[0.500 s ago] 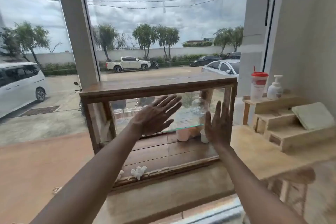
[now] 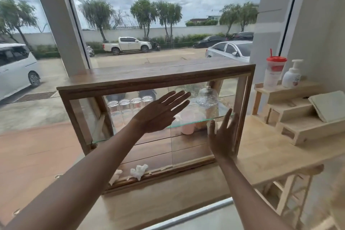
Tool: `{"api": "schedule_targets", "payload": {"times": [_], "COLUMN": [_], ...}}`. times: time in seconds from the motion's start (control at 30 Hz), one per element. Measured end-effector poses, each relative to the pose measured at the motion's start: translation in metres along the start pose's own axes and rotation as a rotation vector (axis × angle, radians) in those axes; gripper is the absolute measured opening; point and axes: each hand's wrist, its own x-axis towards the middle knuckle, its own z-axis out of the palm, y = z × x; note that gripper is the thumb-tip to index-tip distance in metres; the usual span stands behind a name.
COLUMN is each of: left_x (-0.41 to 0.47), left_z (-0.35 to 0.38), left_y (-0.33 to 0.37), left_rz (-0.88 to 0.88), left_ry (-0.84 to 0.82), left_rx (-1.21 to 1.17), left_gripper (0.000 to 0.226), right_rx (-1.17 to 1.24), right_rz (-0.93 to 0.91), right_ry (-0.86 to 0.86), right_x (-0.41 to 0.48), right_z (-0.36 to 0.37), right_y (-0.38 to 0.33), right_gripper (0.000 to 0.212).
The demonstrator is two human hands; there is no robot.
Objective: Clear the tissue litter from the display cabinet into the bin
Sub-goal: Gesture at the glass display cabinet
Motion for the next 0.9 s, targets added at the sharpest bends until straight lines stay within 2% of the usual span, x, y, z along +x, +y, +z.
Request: {"api": "schedule_targets", "payload": {"times": [0.2, 0.53, 0.9], "left_x": [0.0, -0.014, -0.038], "left_z": [0.009, 0.006, 0.002], "left_y": [0.004, -0.006, -0.01], "left_rz": [-0.024, -0.011, -0.028], "left_ry": [0.01, -0.026, -0.035], "left_rx": [0.019, 0.042, 0.049], "left_gripper": [0.071, 0.068, 0.066], "right_rx": [0.114, 0.12, 0.156], "right_rz": [0.023, -0.037, -0.016], "right_ry": [0.029, 0.044, 0.02], "right_x": [-0.001, -0.008, -0.027], "right_z": [0.022, 0.036, 0.048], "right_y": [0.01, 0.012, -0.004], "right_gripper": [0.082, 0.084, 0.086]}}
